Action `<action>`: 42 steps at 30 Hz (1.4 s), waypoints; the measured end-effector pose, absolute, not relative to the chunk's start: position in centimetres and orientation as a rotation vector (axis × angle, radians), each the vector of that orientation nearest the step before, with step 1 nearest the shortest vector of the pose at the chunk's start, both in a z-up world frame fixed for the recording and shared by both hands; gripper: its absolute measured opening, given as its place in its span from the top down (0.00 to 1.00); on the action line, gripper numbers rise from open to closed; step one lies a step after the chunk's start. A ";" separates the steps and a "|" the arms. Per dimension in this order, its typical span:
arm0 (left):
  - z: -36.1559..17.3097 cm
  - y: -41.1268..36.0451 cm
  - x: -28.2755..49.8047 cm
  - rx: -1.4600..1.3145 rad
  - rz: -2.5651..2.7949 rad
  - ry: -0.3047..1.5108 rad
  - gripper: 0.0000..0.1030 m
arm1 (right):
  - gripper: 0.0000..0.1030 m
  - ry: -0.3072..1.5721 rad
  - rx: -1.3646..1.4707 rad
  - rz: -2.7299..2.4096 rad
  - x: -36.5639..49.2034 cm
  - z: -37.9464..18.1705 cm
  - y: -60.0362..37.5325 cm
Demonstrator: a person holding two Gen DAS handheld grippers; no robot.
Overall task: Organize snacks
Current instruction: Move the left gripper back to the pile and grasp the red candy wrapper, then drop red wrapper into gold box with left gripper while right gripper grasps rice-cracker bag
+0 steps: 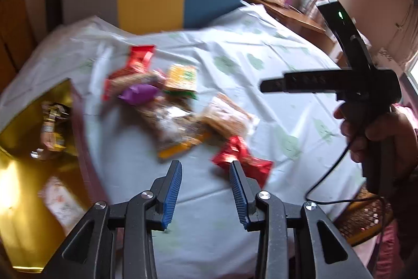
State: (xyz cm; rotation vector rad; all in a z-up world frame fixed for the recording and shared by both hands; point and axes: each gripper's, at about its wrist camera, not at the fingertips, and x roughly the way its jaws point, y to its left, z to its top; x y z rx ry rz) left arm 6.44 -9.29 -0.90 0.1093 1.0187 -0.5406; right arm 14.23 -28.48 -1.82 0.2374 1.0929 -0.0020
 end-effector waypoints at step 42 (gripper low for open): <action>-8.4 -10.4 5.5 0.083 -0.548 1.053 0.63 | 0.19 1.131 0.071 0.234 15.3 -4.5 -23.0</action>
